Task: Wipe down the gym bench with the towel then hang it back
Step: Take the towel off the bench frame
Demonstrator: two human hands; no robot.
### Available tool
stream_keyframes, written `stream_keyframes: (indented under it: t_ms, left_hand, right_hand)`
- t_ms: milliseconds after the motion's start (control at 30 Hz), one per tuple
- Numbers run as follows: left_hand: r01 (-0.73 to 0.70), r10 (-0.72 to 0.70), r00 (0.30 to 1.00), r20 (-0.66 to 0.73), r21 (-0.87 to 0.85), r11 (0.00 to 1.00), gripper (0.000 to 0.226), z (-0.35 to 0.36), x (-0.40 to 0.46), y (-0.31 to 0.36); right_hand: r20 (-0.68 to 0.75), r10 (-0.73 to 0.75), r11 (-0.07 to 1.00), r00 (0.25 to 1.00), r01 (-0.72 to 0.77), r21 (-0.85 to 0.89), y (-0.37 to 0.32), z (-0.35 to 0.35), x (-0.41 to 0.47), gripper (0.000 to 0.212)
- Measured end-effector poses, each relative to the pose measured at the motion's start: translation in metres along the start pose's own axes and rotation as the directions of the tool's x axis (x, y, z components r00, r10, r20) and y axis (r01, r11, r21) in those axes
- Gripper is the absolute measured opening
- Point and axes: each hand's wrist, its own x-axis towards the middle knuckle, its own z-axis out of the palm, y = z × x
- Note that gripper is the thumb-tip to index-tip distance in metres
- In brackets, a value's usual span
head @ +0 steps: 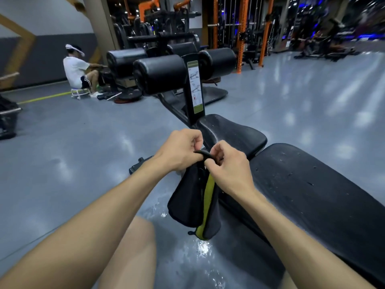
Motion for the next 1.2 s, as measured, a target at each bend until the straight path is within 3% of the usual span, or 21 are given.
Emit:
stream_keyframes:
  t_ms: [67, 200, 300, 433, 633, 800, 900, 1033, 1200]
  left_hand:
    - [-0.023, 0.023, 1.0, -0.003, -0.022, 1.0, 0.029, 0.002, -0.003, 0.008]
    - [0.008, -0.006, 1.0, 0.022, -0.072, 0.997, 0.03, 0.013, -0.011, 0.016]
    - [0.116, -0.1, 0.991, 0.094, -0.193, 0.974, 0.024, 0.027, -0.016, 0.012]
    - [0.147, -0.09, 0.973, 0.214, -0.265, 0.953, 0.014, 0.041, -0.014, -0.015]
    - [0.095, -0.09, 0.993, 0.078, -0.064, 0.993, 0.049, 0.053, 0.022, -0.082]
    - [0.009, -0.008, 1.0, 0.027, -0.059, 0.998, 0.06, 0.064, 0.06, -0.133]
    - [-0.036, 0.041, 0.994, 0.102, -0.053, 0.998, 0.048, 0.064, 0.081, -0.151]
    - [-0.074, 0.104, 0.948, 0.302, -0.108, 0.991, 0.027, 0.06, 0.112, -0.182]
    - [-0.112, 0.136, 0.91, 0.392, -0.083, 0.99, 0.032, 0.066, 0.145, -0.205]
  right_hand:
    - [-0.024, 0.041, 0.996, 0.999, -0.039, 0.076, 0.0, -0.012, 0.005, 0.004]
    - [-0.066, 0.01, 0.979, 0.998, 0.004, 0.202, -0.01, -0.037, 0.022, 0.017]
    - [-0.018, -0.046, 0.98, 0.999, 0.048, 0.192, -0.014, -0.043, 0.033, 0.021]
    - [-0.004, -0.009, 0.981, 1.0, 0.009, 0.192, 0.001, -0.041, 0.048, 0.023]
    - [0.126, 0.091, 0.989, 0.988, -0.105, 0.104, 0.045, -0.009, 0.069, 0.023]
    - [0.198, 0.177, 0.977, 0.964, -0.197, 0.085, 0.068, 0.019, 0.101, 0.024]
    - [0.168, 0.181, 0.977, 0.969, -0.196, 0.083, 0.069, 0.031, 0.123, 0.024]
    - [0.119, 0.148, 0.987, 0.982, -0.154, 0.046, 0.068, 0.043, 0.16, 0.023]
    - [0.075, 0.081, 0.996, 0.994, -0.079, -0.027, 0.061, 0.04, 0.191, 0.02]
